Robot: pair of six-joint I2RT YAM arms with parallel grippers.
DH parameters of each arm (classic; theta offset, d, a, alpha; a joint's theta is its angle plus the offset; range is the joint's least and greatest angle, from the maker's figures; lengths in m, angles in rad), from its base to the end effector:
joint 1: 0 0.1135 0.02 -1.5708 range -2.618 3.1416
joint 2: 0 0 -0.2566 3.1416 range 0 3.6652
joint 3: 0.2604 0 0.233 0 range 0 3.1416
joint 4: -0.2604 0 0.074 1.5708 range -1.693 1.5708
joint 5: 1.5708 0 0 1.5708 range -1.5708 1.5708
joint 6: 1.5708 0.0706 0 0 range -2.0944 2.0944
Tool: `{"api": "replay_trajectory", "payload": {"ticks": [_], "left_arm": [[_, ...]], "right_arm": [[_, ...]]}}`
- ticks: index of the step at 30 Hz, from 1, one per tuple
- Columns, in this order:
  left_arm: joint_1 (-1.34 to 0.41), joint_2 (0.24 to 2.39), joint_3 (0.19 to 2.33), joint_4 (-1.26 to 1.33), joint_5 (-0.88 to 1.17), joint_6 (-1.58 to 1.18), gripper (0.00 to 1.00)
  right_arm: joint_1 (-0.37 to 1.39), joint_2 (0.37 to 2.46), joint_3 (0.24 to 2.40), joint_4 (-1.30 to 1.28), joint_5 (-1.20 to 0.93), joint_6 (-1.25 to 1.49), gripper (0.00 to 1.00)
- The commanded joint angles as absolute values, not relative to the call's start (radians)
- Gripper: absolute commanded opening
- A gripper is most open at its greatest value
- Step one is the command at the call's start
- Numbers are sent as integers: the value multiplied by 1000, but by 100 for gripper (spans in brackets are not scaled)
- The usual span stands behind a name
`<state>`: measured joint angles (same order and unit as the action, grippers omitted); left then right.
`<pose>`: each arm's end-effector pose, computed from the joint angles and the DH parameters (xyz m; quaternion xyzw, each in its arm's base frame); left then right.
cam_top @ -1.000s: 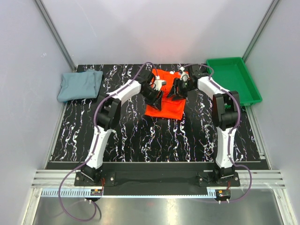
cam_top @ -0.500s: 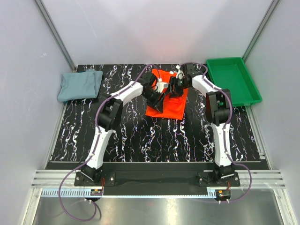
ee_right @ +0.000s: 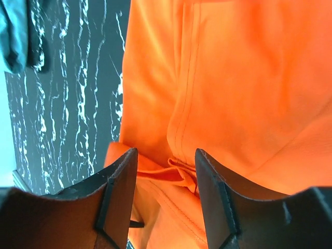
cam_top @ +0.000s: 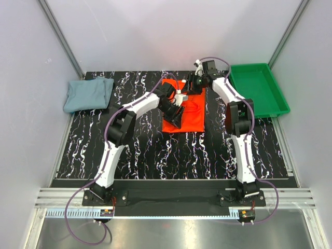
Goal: Fold and stack the t-shirts
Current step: Fold the tshirt
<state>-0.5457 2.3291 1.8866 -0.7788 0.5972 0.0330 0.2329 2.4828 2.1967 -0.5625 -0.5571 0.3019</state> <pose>0.3819 -0.2784 0.1332 0.3176 0.8875 -0.3224 0.0873 0.5210 0.1620 0.1641 -0.0661 0.9023 0.3378 0.2596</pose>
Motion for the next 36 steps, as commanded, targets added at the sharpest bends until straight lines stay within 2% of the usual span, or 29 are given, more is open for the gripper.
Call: {"api": "replay_trajectory", "payload": {"ticks": [1, 11, 16, 29, 36], "left_arm": [[-560, 2273, 1868, -799, 581, 55, 48], [-561, 2250, 1882, -796, 568, 61, 48], [-561, 2252, 1893, -798, 566, 61, 48], [-560, 2240, 1907, -792, 578, 51, 49], [-561, 2237, 1902, -795, 574, 52, 49]], "right_arm": [[221, 2404, 2212, -535, -541, 301, 56], [222, 2172, 1901, -568, -635, 322, 55], [225, 2109, 1810, -568, -647, 333, 55], [252, 2108, 1640, -588, -653, 324, 56], [259, 2146, 1635, -571, -623, 310, 56]]}}
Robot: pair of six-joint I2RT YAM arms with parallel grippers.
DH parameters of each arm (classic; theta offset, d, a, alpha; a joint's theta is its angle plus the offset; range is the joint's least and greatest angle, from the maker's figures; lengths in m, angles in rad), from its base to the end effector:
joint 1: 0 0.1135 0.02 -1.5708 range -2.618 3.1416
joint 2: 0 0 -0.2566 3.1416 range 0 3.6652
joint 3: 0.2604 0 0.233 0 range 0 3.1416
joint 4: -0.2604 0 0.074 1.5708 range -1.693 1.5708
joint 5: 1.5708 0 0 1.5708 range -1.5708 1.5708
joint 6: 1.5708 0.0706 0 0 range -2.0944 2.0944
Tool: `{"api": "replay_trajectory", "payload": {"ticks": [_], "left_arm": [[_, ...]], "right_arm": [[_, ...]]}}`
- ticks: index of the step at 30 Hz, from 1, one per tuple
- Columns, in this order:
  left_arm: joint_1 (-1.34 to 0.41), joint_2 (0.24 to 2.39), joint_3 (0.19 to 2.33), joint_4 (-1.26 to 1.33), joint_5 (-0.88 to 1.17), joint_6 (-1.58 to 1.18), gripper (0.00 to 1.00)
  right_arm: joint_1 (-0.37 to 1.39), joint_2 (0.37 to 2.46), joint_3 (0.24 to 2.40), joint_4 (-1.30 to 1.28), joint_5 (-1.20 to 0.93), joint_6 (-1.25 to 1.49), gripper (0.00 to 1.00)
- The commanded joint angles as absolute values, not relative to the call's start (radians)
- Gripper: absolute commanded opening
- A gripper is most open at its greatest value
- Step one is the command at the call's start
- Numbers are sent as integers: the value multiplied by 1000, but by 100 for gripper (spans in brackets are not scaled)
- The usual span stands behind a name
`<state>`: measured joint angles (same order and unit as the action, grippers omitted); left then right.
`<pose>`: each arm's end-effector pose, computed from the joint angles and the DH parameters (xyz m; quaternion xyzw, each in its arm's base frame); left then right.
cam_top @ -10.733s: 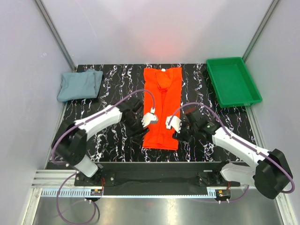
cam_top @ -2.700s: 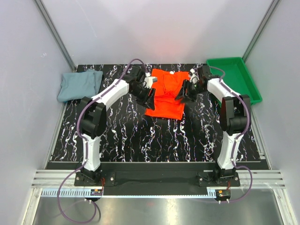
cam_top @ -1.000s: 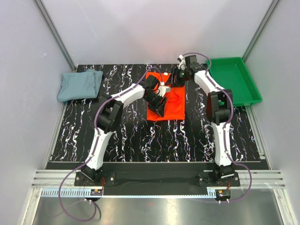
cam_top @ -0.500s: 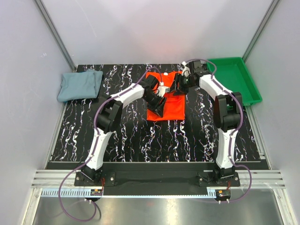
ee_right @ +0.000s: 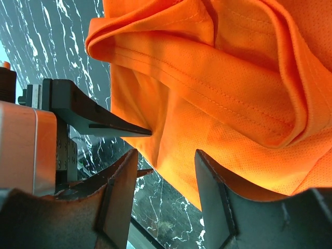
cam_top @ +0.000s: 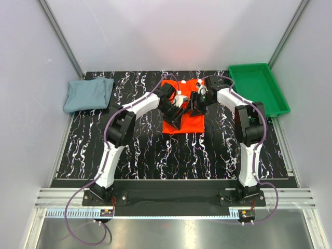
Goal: Fold and stack the t-shirts
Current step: Fold the tshirt
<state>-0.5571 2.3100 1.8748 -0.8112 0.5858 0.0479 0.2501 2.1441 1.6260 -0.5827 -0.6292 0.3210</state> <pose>0.3738 -0.2788 0.1367 0.3260 0.8880 -0.3147 0.0779 0.4198 0.1501 0.1528 -0.0392 0.9268 0.3511 0.1277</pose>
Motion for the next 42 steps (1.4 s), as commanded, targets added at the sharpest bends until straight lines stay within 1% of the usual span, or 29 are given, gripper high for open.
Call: {"api": "replay_trajectory", "payload": {"ticks": [1, 8, 13, 31, 34, 35, 36, 37, 38, 39, 40, 42], "left_arm": [[-561, 2235, 1901, -793, 575, 52, 49], [-561, 2221, 1884, -799, 566, 60, 49], [-563, 2212, 1875, -799, 566, 67, 49], [-578, 2227, 1873, -802, 557, 75, 49], [-586, 2215, 1882, -816, 519, 84, 50], [-587, 2207, 1893, -822, 476, 89, 50], [-588, 2198, 1897, -827, 453, 98, 52], [-588, 2177, 1911, -831, 428, 100, 59], [-588, 2165, 1919, -837, 382, 101, 64], [-584, 2152, 1928, -841, 376, 118, 69], [-578, 2126, 1945, -847, 377, 129, 76], [-571, 2099, 1953, -864, 402, 162, 81]], "right_arm": [[259, 2151, 1644, -568, -620, 308, 56], [259, 2229, 1698, -554, -560, 299, 56], [259, 2249, 1730, -554, -525, 284, 56], [244, 2342, 1971, -500, -433, 288, 57], [239, 2347, 1983, -500, -423, 284, 57], [236, 2347, 1985, -499, -420, 282, 57], [233, 2344, 1985, -499, -419, 278, 58], [230, 2342, 1991, -502, -411, 276, 58], [219, 2339, 1996, -500, -405, 270, 58], [215, 2338, 2000, -502, -400, 267, 58], [209, 2338, 2014, -500, -390, 262, 58], [189, 2327, 2031, -503, -382, 244, 58]]}}
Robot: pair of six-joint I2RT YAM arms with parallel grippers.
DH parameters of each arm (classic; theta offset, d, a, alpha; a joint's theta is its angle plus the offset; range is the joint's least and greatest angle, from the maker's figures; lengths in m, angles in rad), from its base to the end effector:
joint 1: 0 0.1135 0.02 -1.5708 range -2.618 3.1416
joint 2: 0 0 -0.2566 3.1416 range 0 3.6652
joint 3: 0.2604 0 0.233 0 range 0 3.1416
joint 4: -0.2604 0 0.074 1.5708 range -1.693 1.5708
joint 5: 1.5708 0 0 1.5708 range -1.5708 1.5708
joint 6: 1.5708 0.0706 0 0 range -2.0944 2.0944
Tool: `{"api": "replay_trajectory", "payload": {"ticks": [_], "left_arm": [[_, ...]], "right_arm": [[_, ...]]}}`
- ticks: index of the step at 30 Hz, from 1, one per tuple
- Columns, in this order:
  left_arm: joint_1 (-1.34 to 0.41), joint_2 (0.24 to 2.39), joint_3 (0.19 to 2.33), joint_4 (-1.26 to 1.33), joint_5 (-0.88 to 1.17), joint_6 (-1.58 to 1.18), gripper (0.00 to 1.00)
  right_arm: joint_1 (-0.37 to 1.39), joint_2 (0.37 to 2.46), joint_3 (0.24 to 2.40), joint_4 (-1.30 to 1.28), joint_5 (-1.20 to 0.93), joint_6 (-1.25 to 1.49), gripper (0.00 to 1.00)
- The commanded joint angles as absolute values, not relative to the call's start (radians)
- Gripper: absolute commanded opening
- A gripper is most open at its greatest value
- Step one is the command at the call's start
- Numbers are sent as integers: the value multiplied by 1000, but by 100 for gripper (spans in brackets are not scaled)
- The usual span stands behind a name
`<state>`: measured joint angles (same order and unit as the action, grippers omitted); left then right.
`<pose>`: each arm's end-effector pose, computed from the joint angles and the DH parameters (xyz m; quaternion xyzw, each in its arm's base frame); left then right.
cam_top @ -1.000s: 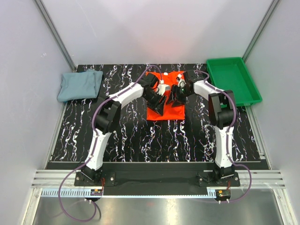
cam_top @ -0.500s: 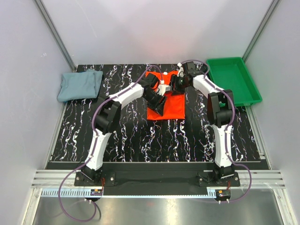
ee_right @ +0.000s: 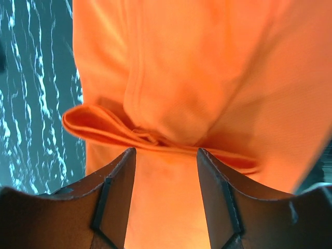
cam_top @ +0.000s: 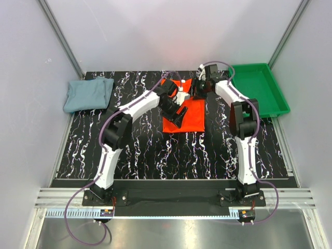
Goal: Fold and stack the t-shirts
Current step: Fold the tshirt
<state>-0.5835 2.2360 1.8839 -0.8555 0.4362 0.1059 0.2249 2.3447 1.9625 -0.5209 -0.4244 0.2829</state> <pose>0.3670 -0.2780 0.1651 0.3613 0.8906 -0.2485 0.1210 0.4968 0.1435 0.1601 -0.0422 0.9252 0.2731 0.2601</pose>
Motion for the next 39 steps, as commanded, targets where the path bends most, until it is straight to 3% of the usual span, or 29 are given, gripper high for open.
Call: {"api": "replay_trajectory", "payload": {"ticks": [1, 5, 14, 17, 18, 21, 23, 24, 29, 30, 31, 32, 35, 39], "left_arm": [[-565, 2073, 1956, -870, 413, 175, 84], [-561, 2016, 1960, -908, 372, 216, 94], [-636, 1746, 1891, -955, -23, 348, 84], [-646, 1662, 1985, -1052, 127, 357, 87], [-646, 1599, 1961, -1028, 132, 313, 78], [-644, 1601, 1907, -1094, 198, 356, 72], [-631, 1618, 1852, -1126, 222, 388, 94], [-629, 1637, 1832, -1120, 212, 393, 99], [-629, 1683, 1738, -1059, 256, 338, 99], [-624, 1698, 1688, -1033, 250, 303, 96], [-624, 1704, 1662, -984, 242, 287, 80], [-626, 1722, 1637, -957, 227, 255, 72], [-618, 1770, 1562, -875, 216, 197, 67], [-612, 1859, 1504, -809, 203, 213, 71]], "right_arm": [[181, 2322, 2040, -502, -383, 238, 59], [158, 2245, 2022, -521, -393, 193, 59], [129, 1840, 1596, -480, -414, -135, 58], [129, 1706, 1534, -523, -488, -186, 59], [130, 1677, 1522, -532, -494, -187, 59], [135, 1582, 1474, -566, -531, -250, 59], [153, 1520, 1408, -566, -514, -346, 59], [170, 1502, 1354, -563, -512, -383, 59], [268, 1424, 1204, -557, -473, -572, 57], [287, 1414, 1145, -552, -463, -593, 57], [323, 1398, 1114, -528, -445, -612, 57], [337, 1396, 1085, -511, -437, -642, 58], [396, 1414, 1002, -442, -385, -684, 56], [433, 1442, 942, -329, -331, -727, 55]]}}
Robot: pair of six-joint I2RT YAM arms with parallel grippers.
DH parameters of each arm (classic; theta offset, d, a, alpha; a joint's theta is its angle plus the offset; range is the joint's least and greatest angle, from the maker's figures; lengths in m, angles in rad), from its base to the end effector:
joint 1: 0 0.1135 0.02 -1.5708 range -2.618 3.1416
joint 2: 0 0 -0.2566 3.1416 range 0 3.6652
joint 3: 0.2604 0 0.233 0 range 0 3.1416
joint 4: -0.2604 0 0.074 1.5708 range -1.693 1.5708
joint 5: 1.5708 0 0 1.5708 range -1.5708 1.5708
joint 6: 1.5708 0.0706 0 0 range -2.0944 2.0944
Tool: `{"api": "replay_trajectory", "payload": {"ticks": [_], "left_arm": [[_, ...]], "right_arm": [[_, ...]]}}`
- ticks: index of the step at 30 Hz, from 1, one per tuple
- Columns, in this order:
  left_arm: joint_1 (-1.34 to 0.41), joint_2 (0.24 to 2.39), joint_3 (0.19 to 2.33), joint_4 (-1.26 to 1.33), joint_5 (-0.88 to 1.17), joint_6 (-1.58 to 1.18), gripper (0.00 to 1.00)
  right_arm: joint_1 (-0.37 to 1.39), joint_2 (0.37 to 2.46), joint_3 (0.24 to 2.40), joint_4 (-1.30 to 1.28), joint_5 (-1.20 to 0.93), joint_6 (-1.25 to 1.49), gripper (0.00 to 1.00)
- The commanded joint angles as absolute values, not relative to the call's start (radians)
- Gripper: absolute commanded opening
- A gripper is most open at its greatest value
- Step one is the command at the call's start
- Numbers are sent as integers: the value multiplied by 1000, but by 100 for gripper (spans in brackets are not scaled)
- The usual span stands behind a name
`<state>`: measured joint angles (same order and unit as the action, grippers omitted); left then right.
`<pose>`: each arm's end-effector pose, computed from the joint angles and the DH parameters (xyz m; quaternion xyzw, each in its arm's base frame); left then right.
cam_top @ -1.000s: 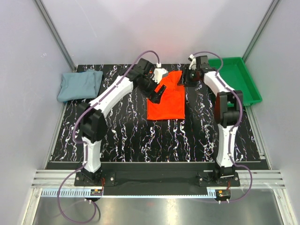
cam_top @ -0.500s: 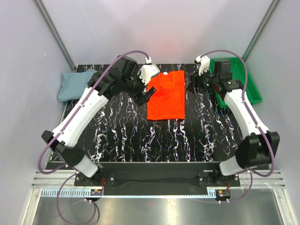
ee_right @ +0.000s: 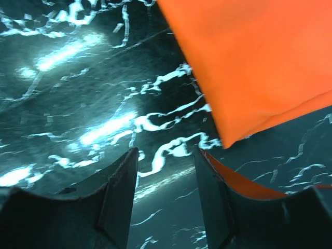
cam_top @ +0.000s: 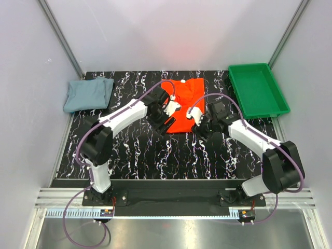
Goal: Fold and stack the t-shirts
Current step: Fold the tshirt
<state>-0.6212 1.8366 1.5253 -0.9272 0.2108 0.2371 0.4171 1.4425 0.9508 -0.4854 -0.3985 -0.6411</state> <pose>0.2896 -0.2255 0.2140 0.4239 0.8846 -0.1332 0.1416 0.2557 0.1432 0.1993 -0.5231 0.7800 0.1560 0.3061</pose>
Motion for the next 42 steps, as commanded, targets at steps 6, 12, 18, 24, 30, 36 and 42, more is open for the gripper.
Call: {"api": "replay_trajectory", "payload": {"ticks": [6, 12, 18, 24, 30, 36, 42], "left_arm": [[-615, 1855, 1402, -628, 121, 290, 62], [-608, 1879, 1417, -583, 132, 325, 61], [-571, 1934, 1489, -626, 204, 268, 59], [-565, 1950, 1514, -670, 267, 259, 57], [-520, 2043, 1591, -753, 464, 183, 53], [-505, 2075, 1601, -746, 525, 132, 52], [-479, 2049, 1569, -733, 451, 118, 50]], "right_arm": [[436, 1505, 945, -273, -293, -741, 53], [436, 1557, 931, -242, -278, -759, 51], [437, 1586, 919, -227, -275, -772, 49], [436, 1597, 905, -218, -278, -790, 48], [437, 1631, 916, -192, -268, -776, 42], [437, 1663, 922, -176, -267, -775, 33], [436, 1675, 942, -163, -262, -761, 29]]}}
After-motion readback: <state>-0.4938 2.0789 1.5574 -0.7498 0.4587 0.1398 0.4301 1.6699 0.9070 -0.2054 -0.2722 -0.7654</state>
